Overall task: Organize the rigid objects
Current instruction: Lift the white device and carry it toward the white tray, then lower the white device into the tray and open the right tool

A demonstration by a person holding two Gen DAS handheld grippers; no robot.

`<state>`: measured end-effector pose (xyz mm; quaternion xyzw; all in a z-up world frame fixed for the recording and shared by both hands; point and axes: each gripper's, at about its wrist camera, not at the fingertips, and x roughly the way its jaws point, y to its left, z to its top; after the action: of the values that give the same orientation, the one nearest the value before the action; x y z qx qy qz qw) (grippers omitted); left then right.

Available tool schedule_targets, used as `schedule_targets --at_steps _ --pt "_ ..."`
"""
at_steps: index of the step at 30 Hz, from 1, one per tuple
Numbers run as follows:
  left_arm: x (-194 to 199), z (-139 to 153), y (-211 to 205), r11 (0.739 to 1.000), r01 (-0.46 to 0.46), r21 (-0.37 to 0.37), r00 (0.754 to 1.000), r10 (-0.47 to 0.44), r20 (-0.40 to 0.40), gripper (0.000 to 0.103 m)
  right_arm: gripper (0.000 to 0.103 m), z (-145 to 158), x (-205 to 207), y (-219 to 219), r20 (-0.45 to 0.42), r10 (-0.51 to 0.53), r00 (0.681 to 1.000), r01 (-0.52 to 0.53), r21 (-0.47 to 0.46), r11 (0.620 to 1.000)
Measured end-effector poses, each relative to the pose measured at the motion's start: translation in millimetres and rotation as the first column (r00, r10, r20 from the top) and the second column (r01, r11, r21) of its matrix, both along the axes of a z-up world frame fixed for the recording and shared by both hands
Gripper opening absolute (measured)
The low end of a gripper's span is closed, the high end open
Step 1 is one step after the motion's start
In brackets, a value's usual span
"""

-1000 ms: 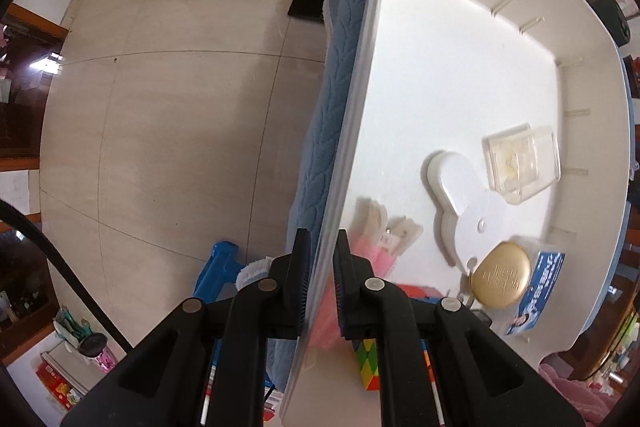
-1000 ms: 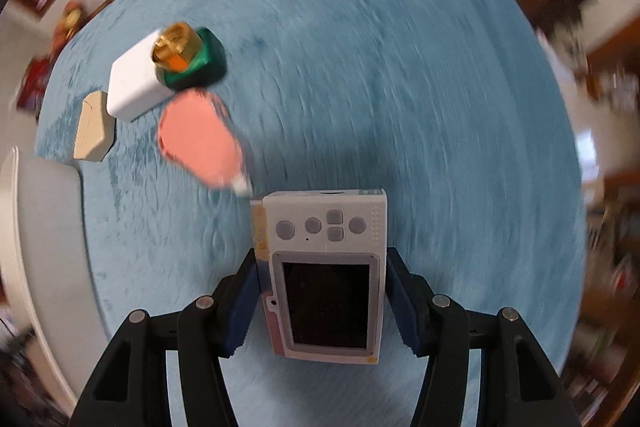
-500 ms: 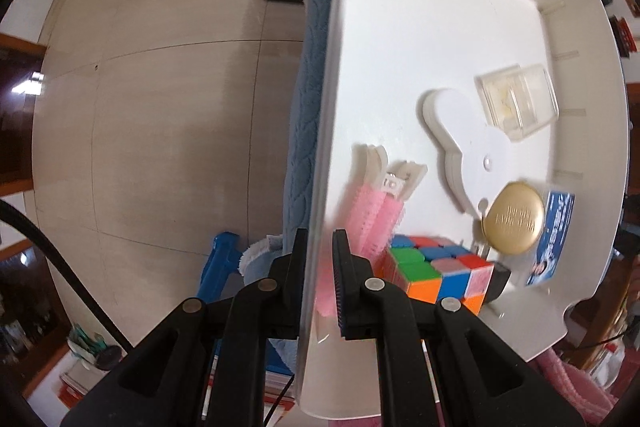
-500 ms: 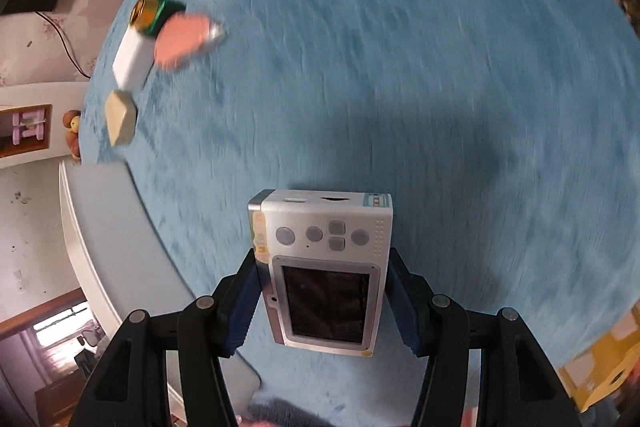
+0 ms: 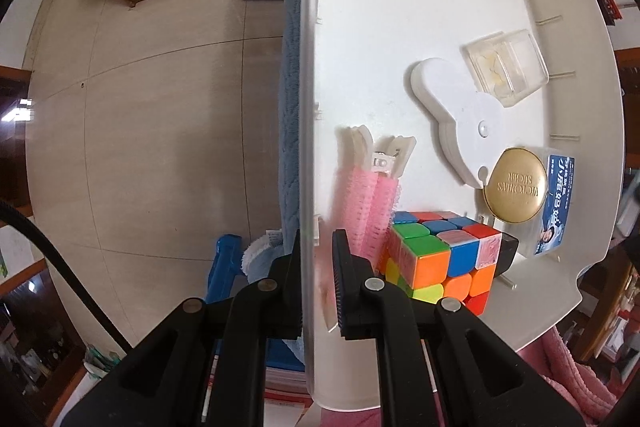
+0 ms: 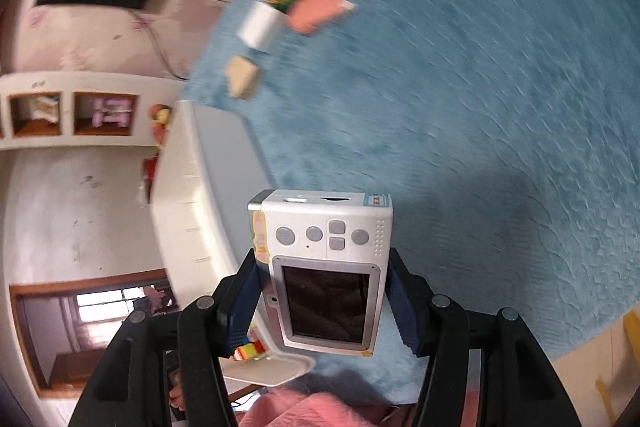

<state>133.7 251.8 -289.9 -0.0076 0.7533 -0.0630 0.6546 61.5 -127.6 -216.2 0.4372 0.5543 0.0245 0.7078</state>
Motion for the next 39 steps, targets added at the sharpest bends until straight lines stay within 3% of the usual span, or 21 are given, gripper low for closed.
schedule_targets --at_steps 7,16,22,30,35,39 --pt "0.0 -1.4 -3.0 1.000 0.000 0.002 1.000 0.000 0.006 0.010 0.059 39.6 8.3 23.4 0.178 0.092 0.980 -0.094 0.000 0.996" --pt "-4.4 -4.9 -3.9 1.000 0.003 0.008 1.000 -0.004 0.017 0.007 0.059 62.2 32.3 75.2 0.263 0.297 0.918 -0.301 -0.026 0.953" --pt "-3.7 -8.4 2.8 1.000 -0.029 -0.005 0.999 0.029 0.014 0.007 0.059 62.5 44.4 117.6 0.246 0.444 0.861 -0.441 -0.070 0.895" --pt "-4.7 -10.8 10.2 0.998 -0.062 -0.005 0.998 0.062 0.007 0.008 0.062 48.7 54.4 157.1 0.160 0.577 0.801 -0.557 -0.154 0.816" --pt "-4.4 -13.6 14.1 0.996 -0.086 -0.001 0.996 0.086 0.000 0.008 0.062 52.6 55.9 159.6 0.176 0.588 0.790 -0.563 -0.173 0.808" --pt "-3.6 -14.0 15.6 0.996 -0.091 -0.001 0.996 0.091 0.000 0.008 0.066 58.4 54.5 150.2 0.182 0.569 0.802 -0.535 -0.205 0.820"
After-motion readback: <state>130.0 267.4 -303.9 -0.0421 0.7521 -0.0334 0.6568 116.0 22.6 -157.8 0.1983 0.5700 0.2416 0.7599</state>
